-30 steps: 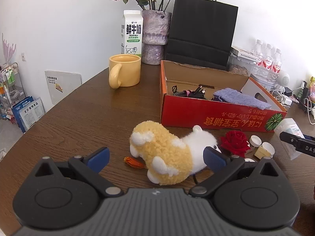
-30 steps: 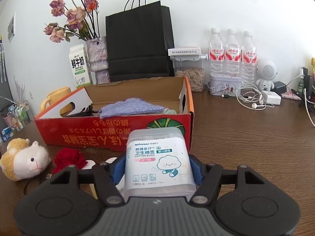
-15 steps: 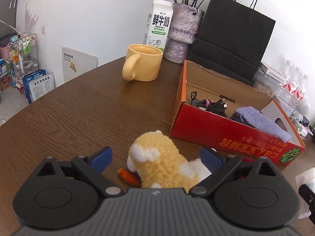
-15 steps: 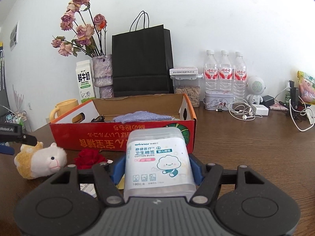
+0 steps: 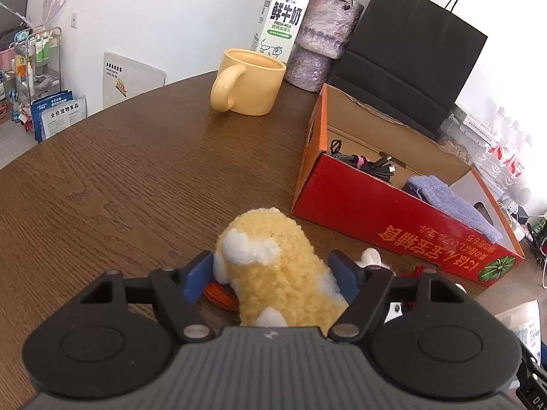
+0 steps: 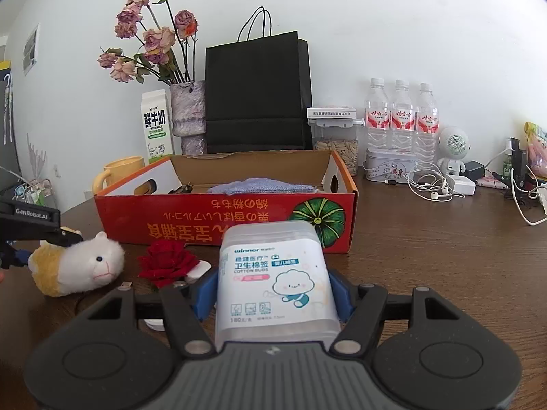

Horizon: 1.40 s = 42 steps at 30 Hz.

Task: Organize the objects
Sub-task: 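Grasp the plush sheep with the left tool while the right tool holds the cotton-bud box, then carry the sheep and cotton-bud box over the cardboard box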

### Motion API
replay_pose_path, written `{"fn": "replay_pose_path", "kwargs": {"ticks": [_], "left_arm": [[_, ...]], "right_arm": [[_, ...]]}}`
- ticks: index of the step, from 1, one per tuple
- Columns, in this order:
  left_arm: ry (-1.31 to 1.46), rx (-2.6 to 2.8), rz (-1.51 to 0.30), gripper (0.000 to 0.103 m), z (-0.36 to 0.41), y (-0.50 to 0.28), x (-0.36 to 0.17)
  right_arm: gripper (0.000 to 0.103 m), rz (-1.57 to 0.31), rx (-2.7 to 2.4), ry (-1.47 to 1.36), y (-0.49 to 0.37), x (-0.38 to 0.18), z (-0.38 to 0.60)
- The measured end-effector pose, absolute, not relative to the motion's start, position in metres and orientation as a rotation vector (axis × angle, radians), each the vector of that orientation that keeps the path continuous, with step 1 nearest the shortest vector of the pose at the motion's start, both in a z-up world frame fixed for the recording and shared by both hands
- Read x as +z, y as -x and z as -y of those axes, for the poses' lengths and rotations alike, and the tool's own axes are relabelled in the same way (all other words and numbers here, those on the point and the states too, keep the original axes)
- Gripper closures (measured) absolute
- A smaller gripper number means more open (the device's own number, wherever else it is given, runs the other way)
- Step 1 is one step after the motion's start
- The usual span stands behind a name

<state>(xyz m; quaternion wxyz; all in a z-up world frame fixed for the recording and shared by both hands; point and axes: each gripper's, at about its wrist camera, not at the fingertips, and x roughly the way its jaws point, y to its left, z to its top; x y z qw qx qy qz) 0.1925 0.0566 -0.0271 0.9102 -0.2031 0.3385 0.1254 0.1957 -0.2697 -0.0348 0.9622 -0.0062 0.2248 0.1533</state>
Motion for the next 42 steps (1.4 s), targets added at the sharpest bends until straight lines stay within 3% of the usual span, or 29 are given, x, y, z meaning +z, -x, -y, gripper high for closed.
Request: {"fn": "replay_pose_path", "kwargs": {"ticks": [15, 42], "left_arm": [[0.313, 0.209, -0.65, 0.044, -0.043, -0.179, -0.019], [0.24, 0.077, -0.423, 0.044, -0.017, -0.182, 0.051]], "right_arm": [[0.038, -0.442, 0.301, 0.004, -0.189, -0.035, 0.267], [0.038, -0.305, 0.358, -0.042, -0.202, 0.001, 0.235]]}}
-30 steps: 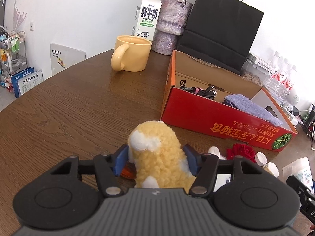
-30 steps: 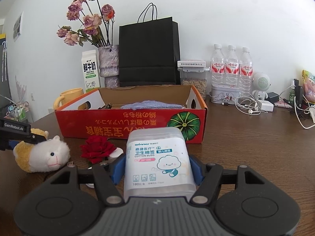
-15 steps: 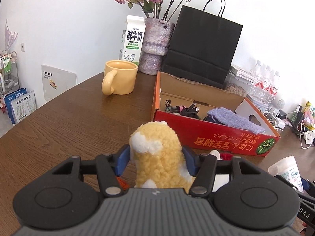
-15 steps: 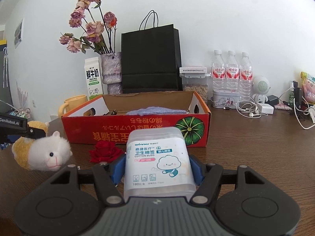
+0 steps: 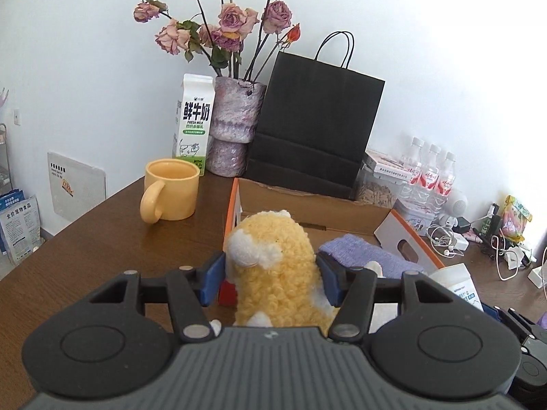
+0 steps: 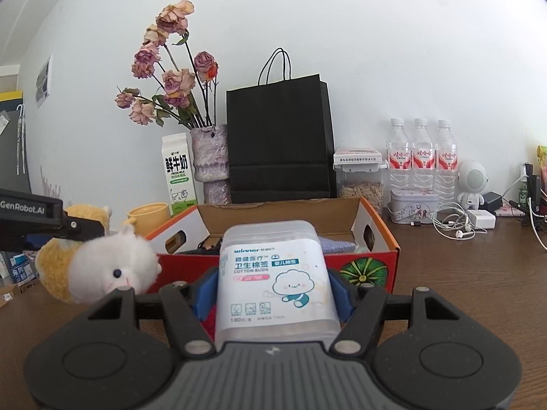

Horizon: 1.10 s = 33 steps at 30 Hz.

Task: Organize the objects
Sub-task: 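Carry the sheep and cotton-bud box over the cardboard box, then lower the sheep and cotton-bud box into the box and open both tools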

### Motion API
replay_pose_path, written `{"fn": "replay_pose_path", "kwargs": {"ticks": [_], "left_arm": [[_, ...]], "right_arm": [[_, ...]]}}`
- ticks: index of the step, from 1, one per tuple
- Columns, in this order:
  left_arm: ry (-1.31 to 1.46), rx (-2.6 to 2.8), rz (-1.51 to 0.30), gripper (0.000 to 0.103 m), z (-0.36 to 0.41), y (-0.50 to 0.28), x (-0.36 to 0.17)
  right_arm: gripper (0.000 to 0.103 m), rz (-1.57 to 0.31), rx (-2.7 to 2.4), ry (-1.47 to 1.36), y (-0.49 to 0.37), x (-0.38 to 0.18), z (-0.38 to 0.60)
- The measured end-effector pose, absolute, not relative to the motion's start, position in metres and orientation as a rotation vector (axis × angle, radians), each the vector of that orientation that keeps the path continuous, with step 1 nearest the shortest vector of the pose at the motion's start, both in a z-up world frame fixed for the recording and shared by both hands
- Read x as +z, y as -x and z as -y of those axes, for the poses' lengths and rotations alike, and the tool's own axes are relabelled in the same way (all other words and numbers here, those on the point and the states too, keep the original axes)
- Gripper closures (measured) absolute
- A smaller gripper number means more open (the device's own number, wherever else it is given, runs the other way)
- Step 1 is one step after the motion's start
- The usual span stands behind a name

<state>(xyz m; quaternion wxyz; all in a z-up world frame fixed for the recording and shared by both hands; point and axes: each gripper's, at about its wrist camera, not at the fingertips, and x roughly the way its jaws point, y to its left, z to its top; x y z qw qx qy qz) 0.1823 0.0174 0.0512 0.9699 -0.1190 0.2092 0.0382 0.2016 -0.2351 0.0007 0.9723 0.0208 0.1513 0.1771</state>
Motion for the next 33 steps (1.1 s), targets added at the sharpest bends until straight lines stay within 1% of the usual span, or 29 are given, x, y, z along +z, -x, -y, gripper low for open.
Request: {"fn": "replay_pose_path", "kwargs": {"ticks": [5, 12, 22, 33], "left_arm": [[0.239, 0.064, -0.385, 0.044, -0.009, -0.205, 0.062], [0.259, 0.077, -0.367, 0.044, -0.004, -0.251, 0.064], [0.276, 0.118, -0.381, 0.044, 0.0, -0.32, 0.055], [0.229, 0.129, -0.473, 0.044, -0.001, -0.374, 0.033]], "right_arm": [[0.038, -0.26, 0.352, -0.033, -0.224, 0.017, 0.227], [0.038, -0.226, 0.322, -0.041, -0.28, 0.032, 0.221], [0.038, -0.295, 0.289, -0.062, -0.353, 0.021, 0.225], [0.038, -0.402, 0.251, -0.007, -0.421, 0.01, 0.225]]}}
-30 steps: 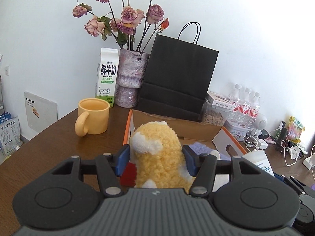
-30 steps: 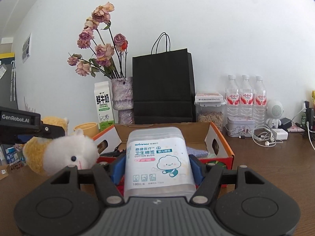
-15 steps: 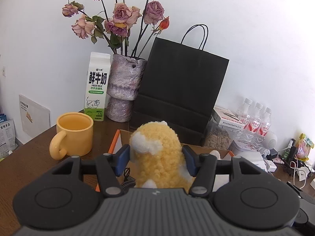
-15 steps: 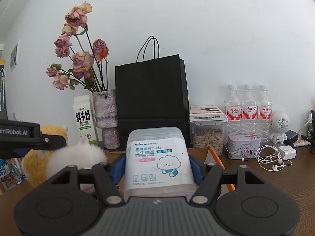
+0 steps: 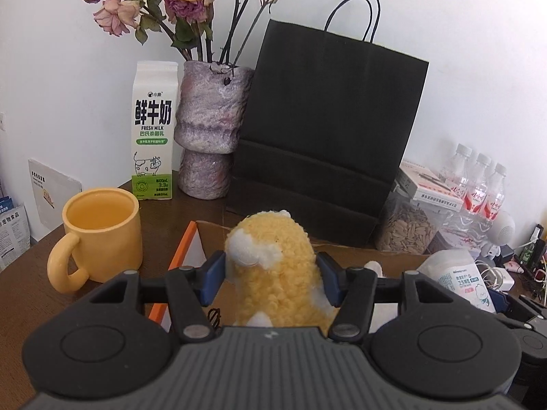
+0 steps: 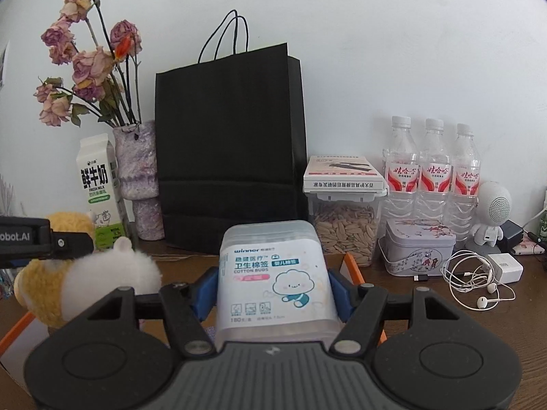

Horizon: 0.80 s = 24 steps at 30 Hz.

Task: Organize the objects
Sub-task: 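Lower the sheep and cotton-bud box into the box and open both tools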

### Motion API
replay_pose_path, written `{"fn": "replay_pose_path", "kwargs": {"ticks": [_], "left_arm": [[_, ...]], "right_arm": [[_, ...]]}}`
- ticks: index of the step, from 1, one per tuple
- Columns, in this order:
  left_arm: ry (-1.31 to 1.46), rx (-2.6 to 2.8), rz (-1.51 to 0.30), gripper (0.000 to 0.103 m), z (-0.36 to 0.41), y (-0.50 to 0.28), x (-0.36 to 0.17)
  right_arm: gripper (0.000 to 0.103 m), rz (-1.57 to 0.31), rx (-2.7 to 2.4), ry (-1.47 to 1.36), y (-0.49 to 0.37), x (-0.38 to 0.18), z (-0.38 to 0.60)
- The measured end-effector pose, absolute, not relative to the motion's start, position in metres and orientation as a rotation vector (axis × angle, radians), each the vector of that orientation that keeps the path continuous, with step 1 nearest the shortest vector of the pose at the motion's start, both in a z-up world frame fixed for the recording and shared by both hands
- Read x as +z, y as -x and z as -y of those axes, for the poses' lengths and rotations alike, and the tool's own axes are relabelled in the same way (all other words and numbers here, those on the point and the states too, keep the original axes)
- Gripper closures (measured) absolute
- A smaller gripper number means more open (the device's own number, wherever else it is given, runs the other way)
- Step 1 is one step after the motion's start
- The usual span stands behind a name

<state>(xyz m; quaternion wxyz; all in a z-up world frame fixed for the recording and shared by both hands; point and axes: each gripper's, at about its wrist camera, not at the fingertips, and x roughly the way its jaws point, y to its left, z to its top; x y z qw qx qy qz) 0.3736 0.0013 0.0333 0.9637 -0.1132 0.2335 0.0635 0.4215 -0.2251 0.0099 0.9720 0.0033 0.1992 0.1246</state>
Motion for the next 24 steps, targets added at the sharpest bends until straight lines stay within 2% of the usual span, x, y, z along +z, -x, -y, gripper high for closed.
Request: {"fn": "replay_pose_path", "kwargs": {"ticks": [4, 5, 6, 7, 8, 9, 10, 11, 24], "left_arm": [[0.223, 0.121, -0.489, 0.038, -0.002, -0.377, 0.026], [0.229, 0.123, -0.484, 0.035, -0.002, -0.376, 0.026], [0.233, 0.121, -0.479, 0.025, -0.002, -0.374, 0.026], [0.235, 0.119, -0.474, 0.019, -0.003, -0.373, 0.027], [0.237, 0.119, -0.465, 0.004, -0.003, -0.372, 0.028], [0.237, 0.122, -0.454, 0.0, -0.003, -0.37, 0.028], [0.233, 0.13, -0.442, 0.0, -0.003, -0.368, 0.029], [0.227, 0.135, -0.44, 0.0, -0.003, -0.368, 0.03], [0.207, 0.133, -0.428, 0.0, -0.003, -0.356, 0.029]], "right_arm": [[0.037, -0.439, 0.254, -0.004, -0.426, 0.003, 0.226], [0.037, -0.454, 0.261, -0.002, -0.426, 0.002, 0.225], [0.037, -0.469, 0.264, -0.001, -0.426, 0.0, 0.225], [0.032, -0.475, 0.262, -0.004, -0.426, -0.001, 0.225], [0.025, -0.478, 0.254, -0.006, -0.425, -0.002, 0.225], [0.01, -0.479, 0.247, -0.005, -0.424, -0.003, 0.225], [0.002, -0.479, 0.245, -0.007, -0.423, -0.002, 0.226], [0.001, -0.479, 0.247, -0.012, -0.423, -0.002, 0.226], [0.0, -0.432, 0.268, 0.006, -0.406, 0.002, 0.219]]}}
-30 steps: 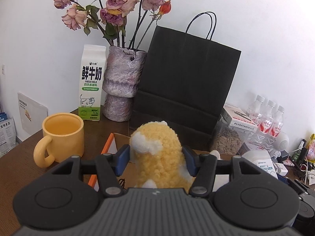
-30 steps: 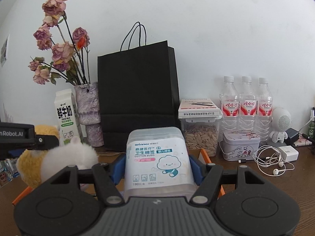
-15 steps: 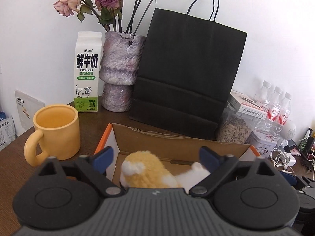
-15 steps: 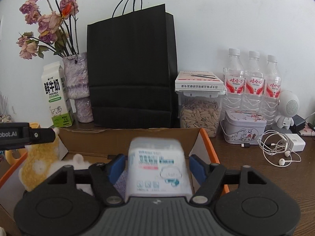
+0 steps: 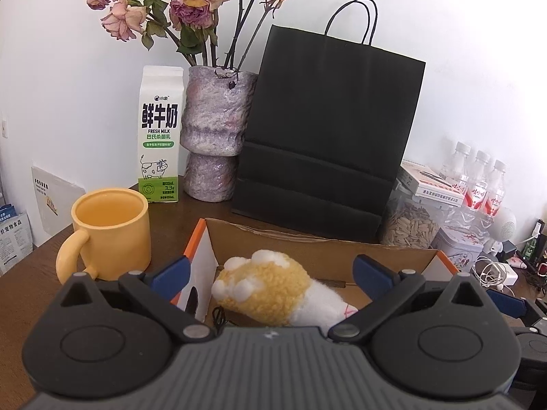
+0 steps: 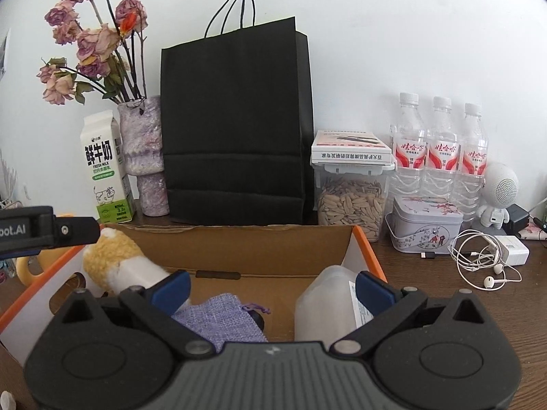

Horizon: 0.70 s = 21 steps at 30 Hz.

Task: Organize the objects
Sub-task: 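Lower the sheep and cotton-bud box into the box and open both tools, then withdraw both tools from the box toward the remaining items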

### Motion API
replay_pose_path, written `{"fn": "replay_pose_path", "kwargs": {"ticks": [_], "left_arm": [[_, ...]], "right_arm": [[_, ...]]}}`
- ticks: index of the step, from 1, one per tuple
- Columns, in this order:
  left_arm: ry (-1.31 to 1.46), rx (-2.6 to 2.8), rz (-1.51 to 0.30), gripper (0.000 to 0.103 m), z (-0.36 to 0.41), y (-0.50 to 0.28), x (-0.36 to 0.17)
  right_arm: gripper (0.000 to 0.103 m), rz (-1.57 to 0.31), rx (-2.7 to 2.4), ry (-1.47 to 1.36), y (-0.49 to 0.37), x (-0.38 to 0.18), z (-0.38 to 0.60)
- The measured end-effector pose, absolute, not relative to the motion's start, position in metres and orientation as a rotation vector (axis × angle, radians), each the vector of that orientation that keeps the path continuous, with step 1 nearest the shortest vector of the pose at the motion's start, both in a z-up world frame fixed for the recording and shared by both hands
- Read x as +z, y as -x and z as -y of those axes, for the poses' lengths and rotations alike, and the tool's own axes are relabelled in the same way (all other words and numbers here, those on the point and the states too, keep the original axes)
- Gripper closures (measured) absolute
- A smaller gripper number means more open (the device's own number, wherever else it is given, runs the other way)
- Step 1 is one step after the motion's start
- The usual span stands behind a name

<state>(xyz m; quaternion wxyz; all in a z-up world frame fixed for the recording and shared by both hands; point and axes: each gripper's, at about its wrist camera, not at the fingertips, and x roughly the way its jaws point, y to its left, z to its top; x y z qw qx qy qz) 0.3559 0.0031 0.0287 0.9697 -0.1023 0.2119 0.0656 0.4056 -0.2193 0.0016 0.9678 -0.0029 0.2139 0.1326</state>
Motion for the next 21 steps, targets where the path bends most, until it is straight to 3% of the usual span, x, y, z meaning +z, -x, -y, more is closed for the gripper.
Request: {"fn": "replay_pose_path", "kwargs": {"ticks": [21], "left_arm": [[0.123, 0.096, -0.357, 0.0, 0.012, -0.281, 0.022]], "right_arm": [[0.0, -0.306, 0.237, 0.021, -0.321, 0.001, 0.24]]}}
